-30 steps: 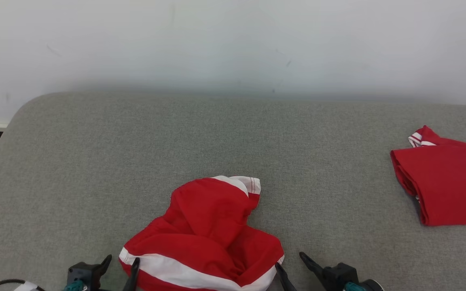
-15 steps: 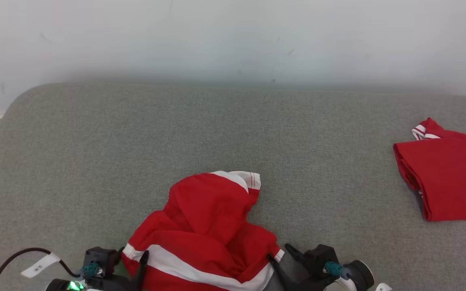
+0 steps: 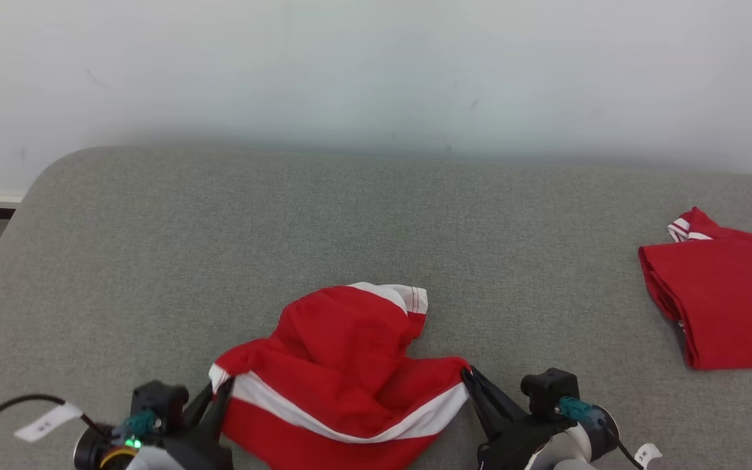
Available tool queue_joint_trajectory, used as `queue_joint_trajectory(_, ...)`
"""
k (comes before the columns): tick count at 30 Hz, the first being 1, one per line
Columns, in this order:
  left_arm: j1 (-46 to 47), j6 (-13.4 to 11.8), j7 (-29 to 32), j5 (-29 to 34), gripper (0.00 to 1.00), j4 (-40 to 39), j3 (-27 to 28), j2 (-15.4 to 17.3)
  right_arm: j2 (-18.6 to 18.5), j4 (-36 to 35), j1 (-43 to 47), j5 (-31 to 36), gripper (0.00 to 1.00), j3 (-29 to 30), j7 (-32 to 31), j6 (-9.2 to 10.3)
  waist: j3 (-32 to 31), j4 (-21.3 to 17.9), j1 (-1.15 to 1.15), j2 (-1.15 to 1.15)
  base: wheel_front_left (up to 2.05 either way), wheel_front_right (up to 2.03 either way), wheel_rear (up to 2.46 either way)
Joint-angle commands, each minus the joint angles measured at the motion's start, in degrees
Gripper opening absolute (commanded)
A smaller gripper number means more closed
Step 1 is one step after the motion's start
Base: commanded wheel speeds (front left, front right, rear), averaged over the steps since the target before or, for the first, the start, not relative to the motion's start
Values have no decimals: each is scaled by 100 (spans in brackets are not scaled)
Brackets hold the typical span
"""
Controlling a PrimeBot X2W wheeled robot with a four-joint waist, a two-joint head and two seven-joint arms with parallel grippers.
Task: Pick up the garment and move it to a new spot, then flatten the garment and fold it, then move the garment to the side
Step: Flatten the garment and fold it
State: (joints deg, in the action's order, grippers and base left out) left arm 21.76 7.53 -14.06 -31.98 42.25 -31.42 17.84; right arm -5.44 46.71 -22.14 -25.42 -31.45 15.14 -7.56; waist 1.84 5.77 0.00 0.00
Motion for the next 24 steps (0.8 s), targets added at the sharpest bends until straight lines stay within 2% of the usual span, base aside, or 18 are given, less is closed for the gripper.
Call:
queue_joint_trajectory(1,234,-13,-18,-68,0,-126,-8,-9,-31,-101,73,-156,0,35,0,12,-3,8,0,0,0,0,0)
queue_joint_trajectory(5,634,-14,174,-31,0,-286,-100,58,-159,-165,-248,-349,0,29,-37,12,94,-71,0,0,0,0,0)
queue_joint_trajectory(9,1541,-13,559,-128,0,-548,-234,214,-291,-295,-1115,-480,0,-88,-209,11,421,-271,0,0,0,0,0)
queue_joint_trajectory(12,2447,-13,914,-283,0,-675,-333,348,-442,-298,-2114,-610,0,-69,-437,12,822,-443,0,0,0,0,0)
queue_joint_trajectory(19,4916,-14,1826,-573,0,-522,-604,665,-479,82,-4651,-1109,0,194,-1092,12,1890,-686,0,0,0,0,0)
queue_joint_trajectory(24,6385,-14,2169,-819,0,-67,-502,668,-497,687,-6189,-1299,0,487,-1377,11,2421,-851,0,0,0,0,0)
